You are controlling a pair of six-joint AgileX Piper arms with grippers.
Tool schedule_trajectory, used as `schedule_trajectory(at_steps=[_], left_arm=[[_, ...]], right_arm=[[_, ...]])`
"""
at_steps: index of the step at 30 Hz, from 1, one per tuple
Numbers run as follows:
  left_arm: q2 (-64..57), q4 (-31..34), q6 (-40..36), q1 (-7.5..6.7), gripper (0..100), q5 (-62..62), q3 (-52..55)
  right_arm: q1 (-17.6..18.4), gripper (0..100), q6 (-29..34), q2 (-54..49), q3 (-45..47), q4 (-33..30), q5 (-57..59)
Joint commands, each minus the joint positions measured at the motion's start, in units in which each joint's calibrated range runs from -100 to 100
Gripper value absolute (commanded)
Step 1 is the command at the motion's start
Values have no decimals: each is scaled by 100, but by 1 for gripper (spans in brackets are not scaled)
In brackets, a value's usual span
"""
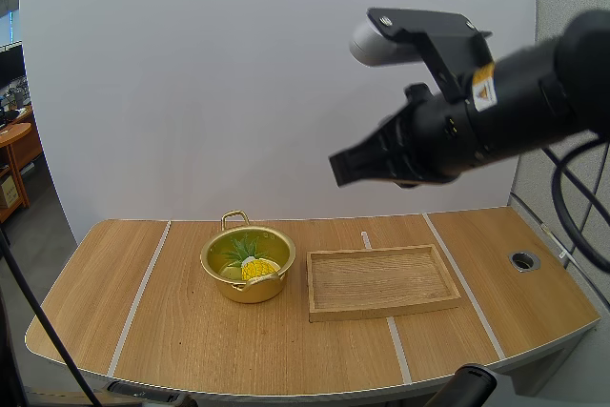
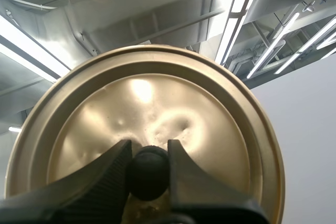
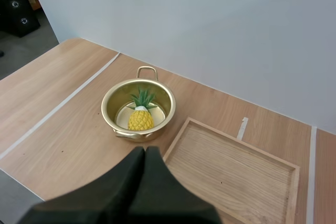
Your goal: Open the pot, put the pineapple inside, and close it
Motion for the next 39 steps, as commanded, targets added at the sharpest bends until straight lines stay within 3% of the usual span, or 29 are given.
schedule_trajectory(at_steps=[1, 6, 11, 20, 39], left_arm=[[-45, 1, -39, 1, 0, -165, -36], [-96, 1, -39, 1, 0, 408, -36], [-220, 1, -39, 1, 0, 2848, -36], [-103, 29, -22, 1, 0, 6685, -36], [1332, 70, 93, 1, 0, 6685, 1574]], right_arm=[[-64, 0, -44, -189, 135, 42, 4], [-162, 0, -136, -243, 161, 208, 4], [-252, 0, -281, -243, 161, 598, 4], [-284, 0, -386, -243, 161, 656, 4], [-284, 0, -465, -243, 161, 307, 4]])
